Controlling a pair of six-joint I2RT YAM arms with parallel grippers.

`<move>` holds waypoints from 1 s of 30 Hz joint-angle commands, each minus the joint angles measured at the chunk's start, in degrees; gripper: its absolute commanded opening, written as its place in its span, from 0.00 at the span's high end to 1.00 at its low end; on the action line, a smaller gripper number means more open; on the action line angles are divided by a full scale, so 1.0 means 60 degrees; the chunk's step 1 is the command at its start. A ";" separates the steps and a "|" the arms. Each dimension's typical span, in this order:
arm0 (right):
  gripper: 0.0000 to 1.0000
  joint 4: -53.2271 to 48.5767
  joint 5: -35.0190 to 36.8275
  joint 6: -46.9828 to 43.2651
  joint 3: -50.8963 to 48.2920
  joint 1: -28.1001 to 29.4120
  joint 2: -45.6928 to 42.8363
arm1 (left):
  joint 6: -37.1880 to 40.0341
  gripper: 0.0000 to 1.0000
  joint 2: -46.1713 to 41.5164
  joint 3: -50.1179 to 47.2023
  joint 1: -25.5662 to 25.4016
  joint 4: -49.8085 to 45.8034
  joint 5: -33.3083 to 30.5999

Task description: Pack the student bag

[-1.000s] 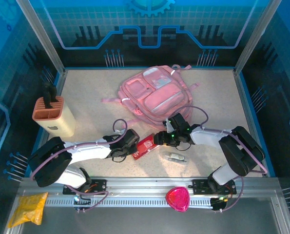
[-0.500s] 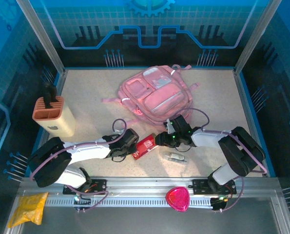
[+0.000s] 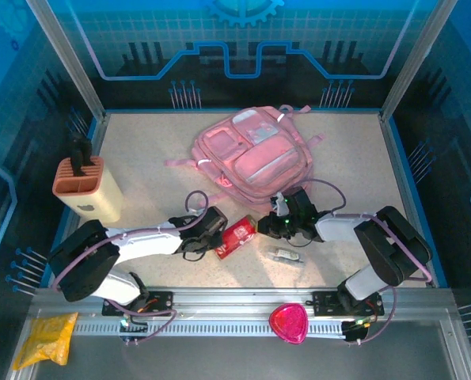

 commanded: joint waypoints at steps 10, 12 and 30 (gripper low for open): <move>1.00 -0.0515 -0.0562 -0.0108 -0.0069 -0.0671 -0.2113 | 0.0766 0.67 -0.0809 0.0273 0.0341 -0.1336 -0.0685; 1.00 -0.1060 -0.0639 -0.0209 -0.0010 -0.0914 -0.2689 | 0.0922 0.64 -0.1388 0.0395 0.0426 -0.1730 -0.1001; 1.00 -0.6095 -0.2229 -0.0900 0.1540 -0.4758 -0.6455 | 0.6408 0.52 -0.1358 0.3498 0.0298 -0.0339 -0.1095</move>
